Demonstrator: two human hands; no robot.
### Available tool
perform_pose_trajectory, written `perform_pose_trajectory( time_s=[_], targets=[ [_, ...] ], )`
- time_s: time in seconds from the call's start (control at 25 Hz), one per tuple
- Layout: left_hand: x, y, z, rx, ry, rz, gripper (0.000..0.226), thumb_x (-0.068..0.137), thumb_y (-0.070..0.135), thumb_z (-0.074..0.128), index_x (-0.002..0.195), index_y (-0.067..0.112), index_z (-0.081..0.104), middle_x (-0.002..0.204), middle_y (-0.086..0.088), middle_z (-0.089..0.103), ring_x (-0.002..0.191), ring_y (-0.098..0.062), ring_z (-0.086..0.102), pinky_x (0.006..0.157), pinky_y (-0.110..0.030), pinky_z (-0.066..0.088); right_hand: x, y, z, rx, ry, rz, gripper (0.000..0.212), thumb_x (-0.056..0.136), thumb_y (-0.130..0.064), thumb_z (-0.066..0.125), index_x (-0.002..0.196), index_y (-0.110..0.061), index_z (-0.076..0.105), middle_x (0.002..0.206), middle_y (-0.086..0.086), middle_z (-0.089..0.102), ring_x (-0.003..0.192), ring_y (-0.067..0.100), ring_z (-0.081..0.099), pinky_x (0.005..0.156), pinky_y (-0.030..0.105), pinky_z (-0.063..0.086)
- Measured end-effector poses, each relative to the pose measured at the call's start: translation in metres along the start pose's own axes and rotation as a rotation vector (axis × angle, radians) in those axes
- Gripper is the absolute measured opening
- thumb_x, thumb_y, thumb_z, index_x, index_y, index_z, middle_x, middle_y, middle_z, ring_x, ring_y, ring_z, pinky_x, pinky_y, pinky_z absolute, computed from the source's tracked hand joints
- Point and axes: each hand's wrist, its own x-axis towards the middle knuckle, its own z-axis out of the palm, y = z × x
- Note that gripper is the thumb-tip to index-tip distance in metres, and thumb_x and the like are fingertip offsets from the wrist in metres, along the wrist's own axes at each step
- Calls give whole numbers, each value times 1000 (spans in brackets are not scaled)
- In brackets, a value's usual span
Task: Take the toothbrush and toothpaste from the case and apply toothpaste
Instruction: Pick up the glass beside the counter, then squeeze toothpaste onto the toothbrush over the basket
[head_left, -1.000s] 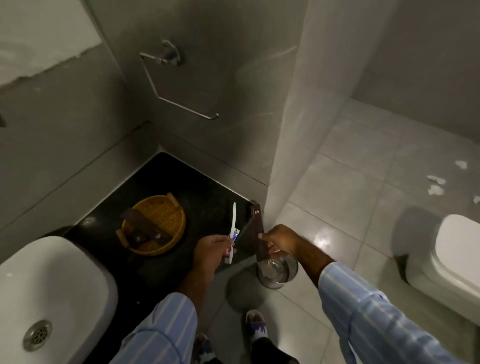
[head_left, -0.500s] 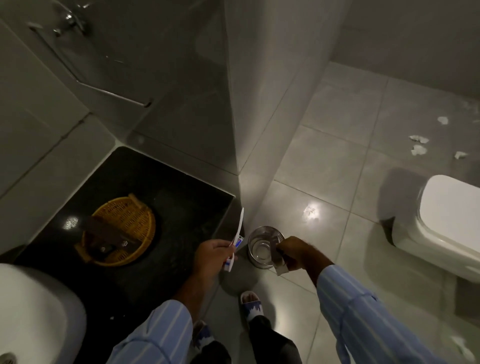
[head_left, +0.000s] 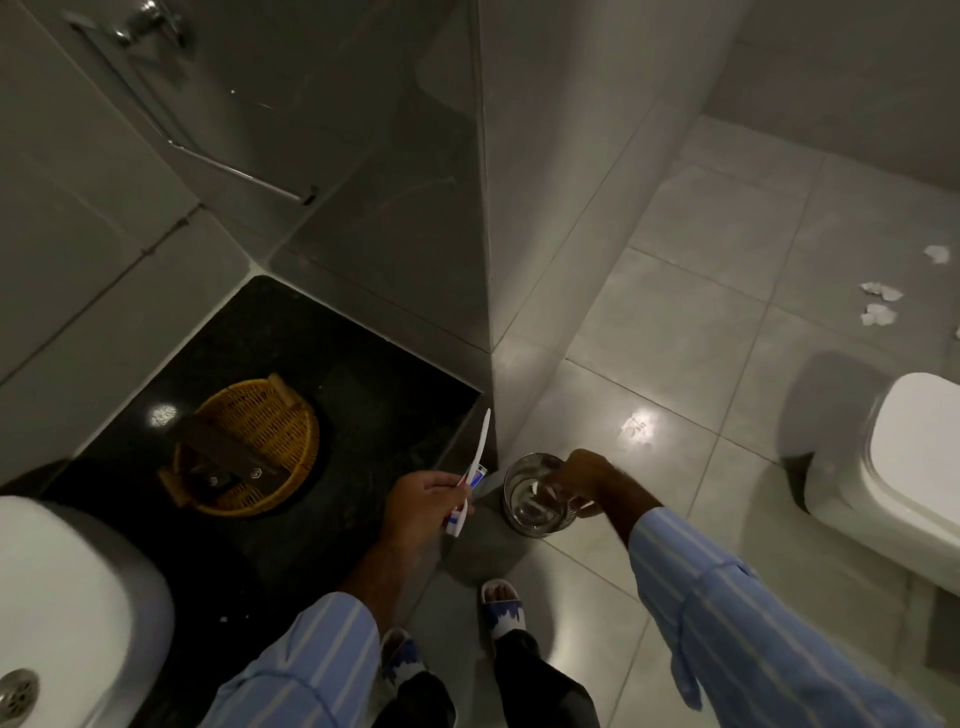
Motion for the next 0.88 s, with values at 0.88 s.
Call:
perform_pose_trajectory(
  time_s=[0.88],
  targets=[
    [-34,41,-192,523,-97,400,17,86,37,69,102,41,74,94,9,77,86,-10,72,77,-28,61,-109,-190,53,-640,-496,-581,41,86,-26,72,124,-12,67,119,8,69,102,18,68,85,23,56]
  ],
)
